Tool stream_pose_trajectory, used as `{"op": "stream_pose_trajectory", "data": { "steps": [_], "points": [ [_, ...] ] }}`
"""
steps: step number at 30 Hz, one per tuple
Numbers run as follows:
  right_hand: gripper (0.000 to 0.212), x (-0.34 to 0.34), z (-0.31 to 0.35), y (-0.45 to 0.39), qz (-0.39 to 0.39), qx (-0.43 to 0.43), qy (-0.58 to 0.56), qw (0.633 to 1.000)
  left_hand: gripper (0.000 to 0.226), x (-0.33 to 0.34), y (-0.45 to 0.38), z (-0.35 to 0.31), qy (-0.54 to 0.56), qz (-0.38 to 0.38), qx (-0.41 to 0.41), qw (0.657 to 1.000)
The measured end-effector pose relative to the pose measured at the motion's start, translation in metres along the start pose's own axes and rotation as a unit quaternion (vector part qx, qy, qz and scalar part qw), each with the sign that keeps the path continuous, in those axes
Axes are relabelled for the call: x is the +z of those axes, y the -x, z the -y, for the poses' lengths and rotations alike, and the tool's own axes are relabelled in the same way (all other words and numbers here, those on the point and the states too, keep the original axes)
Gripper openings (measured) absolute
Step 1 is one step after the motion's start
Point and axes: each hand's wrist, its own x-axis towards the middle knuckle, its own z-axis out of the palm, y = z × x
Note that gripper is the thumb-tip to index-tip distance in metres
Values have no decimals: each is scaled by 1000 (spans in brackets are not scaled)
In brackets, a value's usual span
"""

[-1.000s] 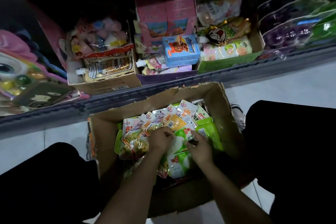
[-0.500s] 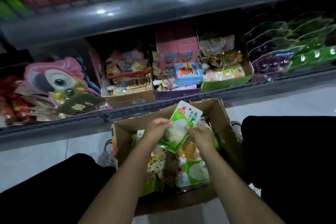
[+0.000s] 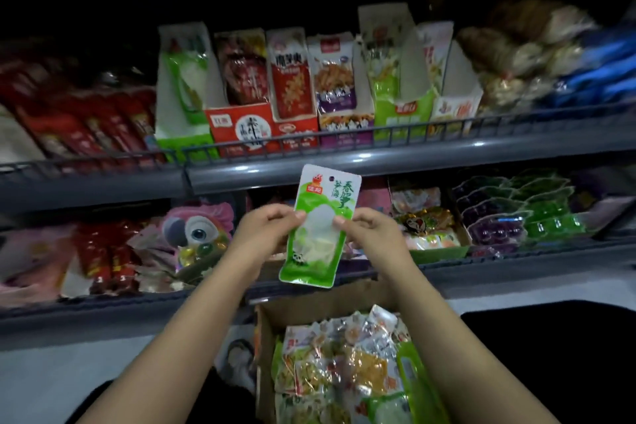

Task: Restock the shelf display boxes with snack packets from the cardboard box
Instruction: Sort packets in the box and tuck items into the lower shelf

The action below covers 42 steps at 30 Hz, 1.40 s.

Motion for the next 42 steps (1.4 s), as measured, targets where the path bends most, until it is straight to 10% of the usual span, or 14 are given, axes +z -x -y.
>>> {"op": "stream_pose_trajectory", "data": {
  "steps": [12, 31, 42],
  "points": [
    [19, 72, 145, -56, 95, -158, 85, 979, 12, -102, -16, -106, 59, -57, 105, 991],
    [24, 198, 216, -227, 43, -236, 132, 962, 8, -211, -170, -167, 104, -183, 157, 965],
    [28, 201, 204, -255, 54, -211, 394, 893, 13, -225, -207, -144, -109, -250, 160, 949]
  ]
}}
